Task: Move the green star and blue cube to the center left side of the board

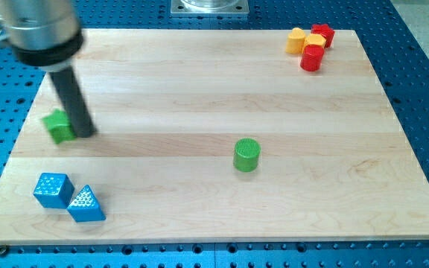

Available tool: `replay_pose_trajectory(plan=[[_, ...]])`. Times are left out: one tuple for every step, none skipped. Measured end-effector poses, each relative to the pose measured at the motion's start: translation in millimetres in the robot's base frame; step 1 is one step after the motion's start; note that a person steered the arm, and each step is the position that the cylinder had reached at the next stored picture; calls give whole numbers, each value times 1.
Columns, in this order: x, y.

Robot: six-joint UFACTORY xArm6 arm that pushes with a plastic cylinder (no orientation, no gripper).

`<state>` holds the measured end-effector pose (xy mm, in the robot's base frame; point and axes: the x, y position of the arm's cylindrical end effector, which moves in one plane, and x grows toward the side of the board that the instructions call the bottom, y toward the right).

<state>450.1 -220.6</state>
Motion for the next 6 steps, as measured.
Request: replay_pose_trajectory(plan=[[38, 5], [22, -47], [-18, -34], [50, -36], [136, -58], [169, -8]])
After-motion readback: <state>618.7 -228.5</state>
